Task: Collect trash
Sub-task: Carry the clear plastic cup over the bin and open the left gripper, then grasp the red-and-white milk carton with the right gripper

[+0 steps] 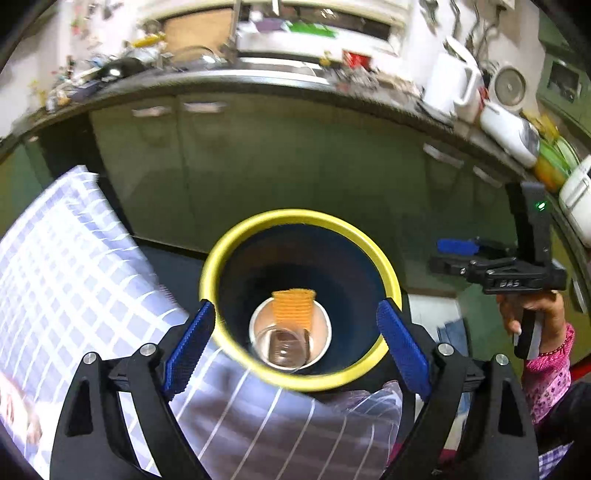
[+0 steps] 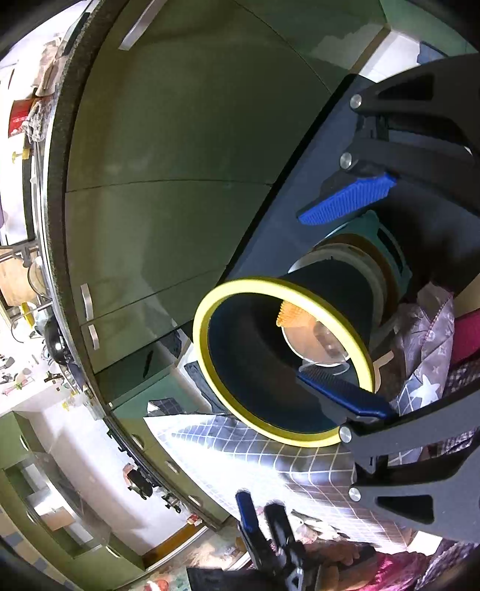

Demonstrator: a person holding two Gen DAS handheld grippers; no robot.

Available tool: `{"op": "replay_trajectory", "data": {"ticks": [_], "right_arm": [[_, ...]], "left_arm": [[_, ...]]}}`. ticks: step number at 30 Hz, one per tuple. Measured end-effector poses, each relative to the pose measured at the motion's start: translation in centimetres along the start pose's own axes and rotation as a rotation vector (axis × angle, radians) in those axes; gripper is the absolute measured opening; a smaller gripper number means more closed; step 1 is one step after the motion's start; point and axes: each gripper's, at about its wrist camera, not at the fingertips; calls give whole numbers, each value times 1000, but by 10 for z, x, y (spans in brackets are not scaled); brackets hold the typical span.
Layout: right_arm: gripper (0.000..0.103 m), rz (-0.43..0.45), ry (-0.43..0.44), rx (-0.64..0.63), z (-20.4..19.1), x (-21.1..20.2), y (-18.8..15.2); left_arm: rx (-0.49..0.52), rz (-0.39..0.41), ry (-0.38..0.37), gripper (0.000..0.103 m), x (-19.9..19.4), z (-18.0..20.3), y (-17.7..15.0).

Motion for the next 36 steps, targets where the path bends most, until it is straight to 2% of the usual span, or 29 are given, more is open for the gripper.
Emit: {"op": "replay_trajectory", "data": {"ticks": [5,9,12,16,22,27,29,31,36], "right_arm": [[77,-14,26,-31,-20,4,0],[77,-35,65,-90,-51,12,3],[77,-49,104,-154,-86,19,6],[77,-63,178,-263,-150,27,8],[77,-95,315,-453,-267,40,8],[77,-120,394,-593,-366,56,17],[77,-136,387,-651,-403,70,21],[77,-150,344,-715,-433,87,21],[77,-227,240,-836,-486,139,17]], "left_arm": [[-56,98,96,93,-68,-13,-40],[-105,159,231,97,-126,-25,-84],[-167,198,355,97,-171,-36,-122],[-261,243,455,98,-218,-54,-167],[-352,305,523,98,-261,-70,-222],[-387,325,565,98,-276,-74,-248],[-408,332,565,98,-280,-77,-256],[-432,338,571,98,-285,-82,-265],[-477,357,564,98,-293,-93,-284]]}}
Point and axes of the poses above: each gripper's, at about its wrist camera, not at the fingertips, and x roughly the way its jaws point, z to its right, y to its top, and after that the axes turned 3 degrees about -y, right-handed
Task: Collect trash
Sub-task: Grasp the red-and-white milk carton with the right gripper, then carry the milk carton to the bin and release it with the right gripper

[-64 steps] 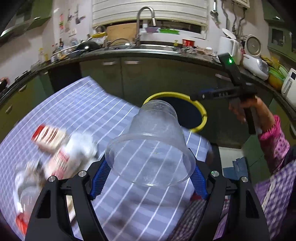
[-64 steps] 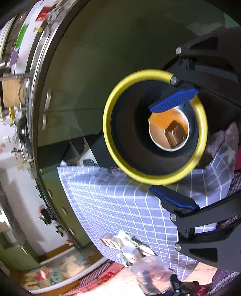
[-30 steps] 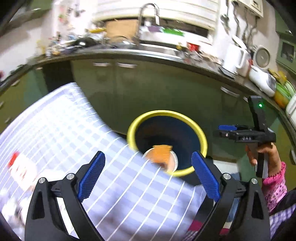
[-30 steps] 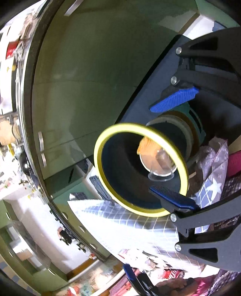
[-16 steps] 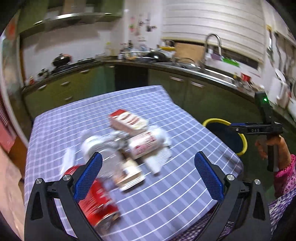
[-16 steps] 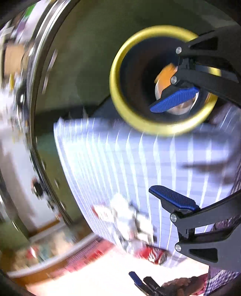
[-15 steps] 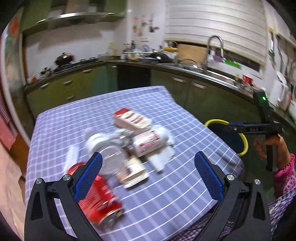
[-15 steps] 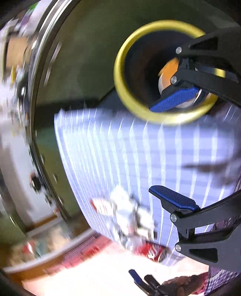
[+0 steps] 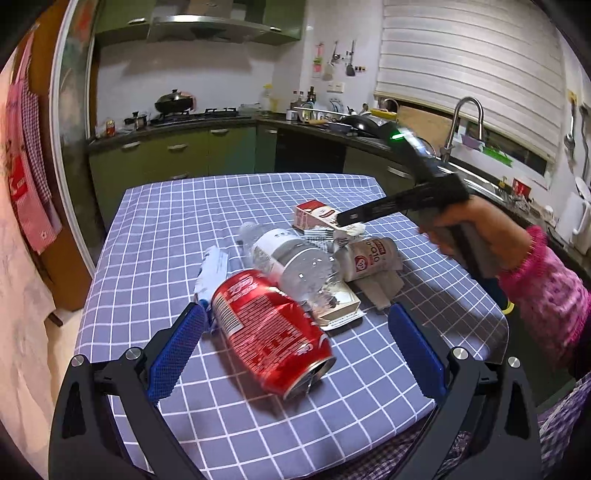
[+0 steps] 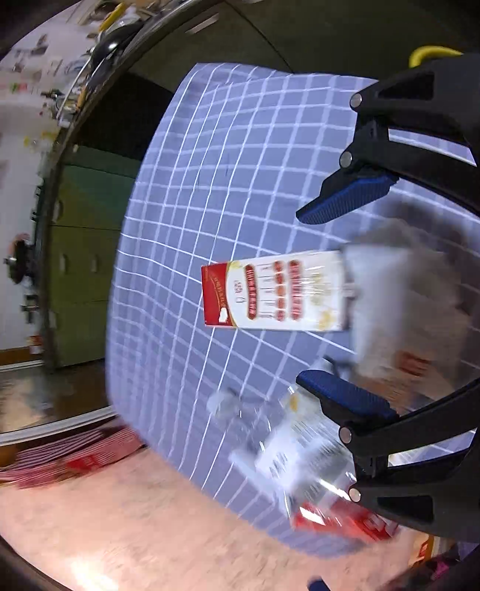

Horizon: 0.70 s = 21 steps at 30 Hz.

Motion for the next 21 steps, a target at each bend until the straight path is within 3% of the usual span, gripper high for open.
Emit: {"op": "replay_trajectory", "data": {"ticks": [9,11,15,21], "right_arm": [[75,-136,-28,-17,-8,52,30],[70,-146,-35,-14,-7,55,35],[51,-160,-38,-3,-4,59,41],[49,-137,-39,15,-2,55,43]], "left_arm": [[-28,-8,-17,98,4,-11,-9],[-32,-11,-19,98,5,-12,-10],[-38,-16,-23,98,8,-12,-10],[-32,-19,-20,98,10,-8,-11]]}}
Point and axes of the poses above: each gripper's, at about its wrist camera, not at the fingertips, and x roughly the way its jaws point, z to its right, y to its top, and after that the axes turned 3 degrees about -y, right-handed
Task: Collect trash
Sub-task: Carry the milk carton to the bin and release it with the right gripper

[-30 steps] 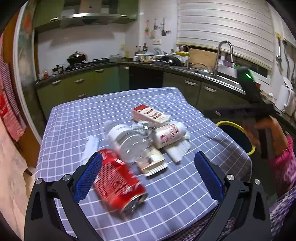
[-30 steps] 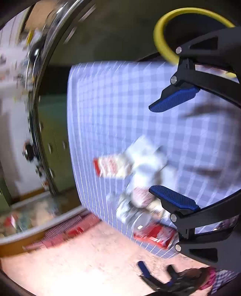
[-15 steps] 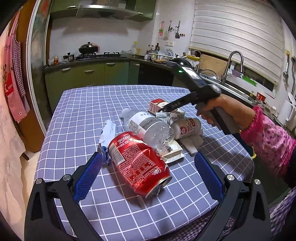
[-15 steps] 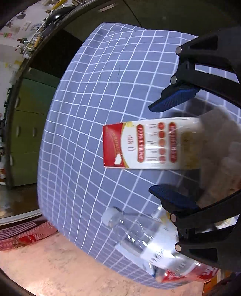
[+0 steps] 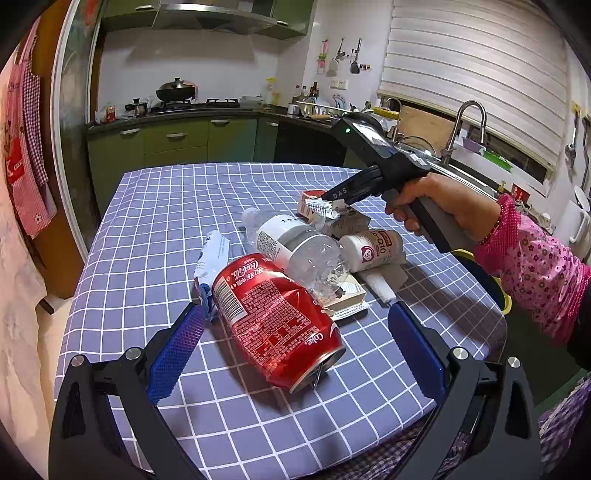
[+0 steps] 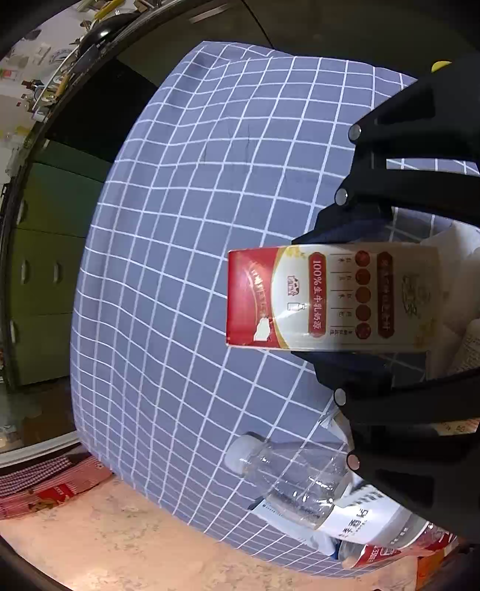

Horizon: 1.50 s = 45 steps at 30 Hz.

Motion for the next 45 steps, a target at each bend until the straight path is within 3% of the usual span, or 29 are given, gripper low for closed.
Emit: {"op": "replay_trajectory", "data": {"ticks": [11,20,26,32,38,45], "right_arm": [[49,117,-11,32,13,-40,7],[49,209,-26,37,33,-97,-30],[49,241,-84,80,67,-129,-80],[49,222,-153,216,127,-141,-155],[49,146,-197,422,194,-127,-241],[50,57,-215,543,235,-90,-298]], "left_arm": [[14,-9,-2,98,5,8,1],[22,-15,-12,98,7,19,3],[56,-23,-28,98,10,34,4],[82,-22,-35,98,11,49,8],[101,-39,-27,98,17,59,9],[128,-68,-26,98,28,73,10]]}}
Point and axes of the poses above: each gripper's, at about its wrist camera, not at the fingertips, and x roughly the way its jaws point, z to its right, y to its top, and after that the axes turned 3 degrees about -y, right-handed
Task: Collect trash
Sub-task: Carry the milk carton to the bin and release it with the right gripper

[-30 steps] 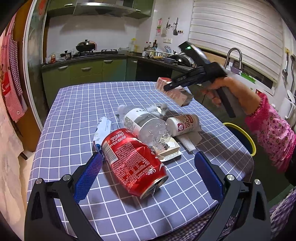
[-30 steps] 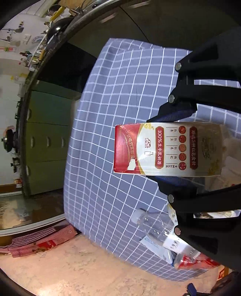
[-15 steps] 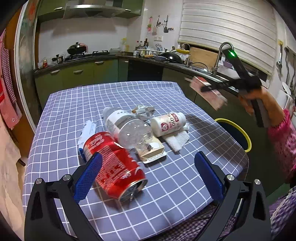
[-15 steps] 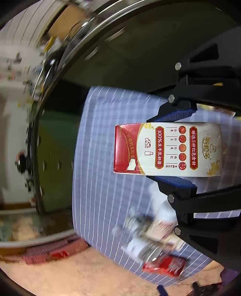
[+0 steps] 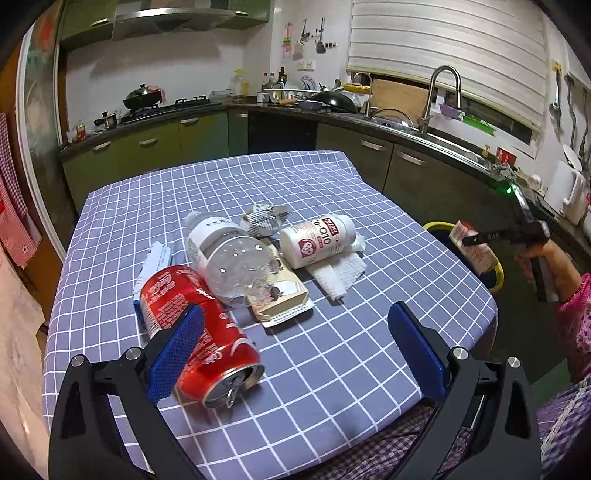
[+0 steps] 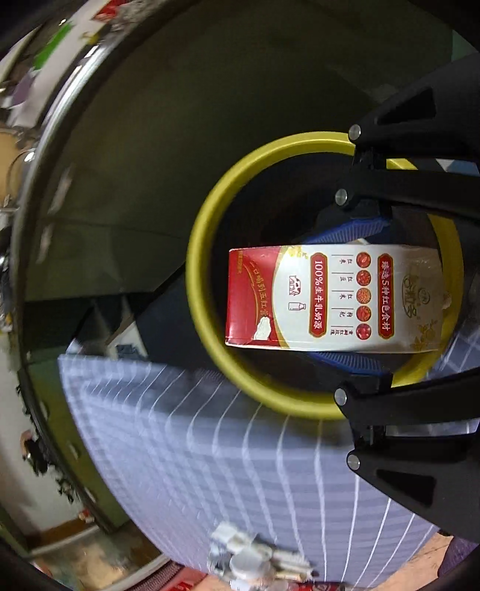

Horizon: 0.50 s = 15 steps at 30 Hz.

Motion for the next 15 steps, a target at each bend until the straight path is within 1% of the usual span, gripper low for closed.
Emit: {"op": "replay_trajectory", "data": {"ticks": [1,2,6,11,13,15], "right_arm": [[56,-7,1,13,5,6,-2],[59,-10,2,25,7,10,-4],[59,8,25,61,9,12,-7],[62,67,89,56,-6,-7,-15],[63,80,114,43,-15,-13,-19],[63,87,138,34,-20,-17,-24]], "left_arm": [[5,-1,1,98,1,1,0],[9,-3,3,98,1,3,1],[5,-6,14,98,1,2,1],[-32,-21,72,98,-5,-14,-3],[-59,-34,105,98,-9,-24,-7],[-94,-43,122,98,-11,-33,-12]]}}
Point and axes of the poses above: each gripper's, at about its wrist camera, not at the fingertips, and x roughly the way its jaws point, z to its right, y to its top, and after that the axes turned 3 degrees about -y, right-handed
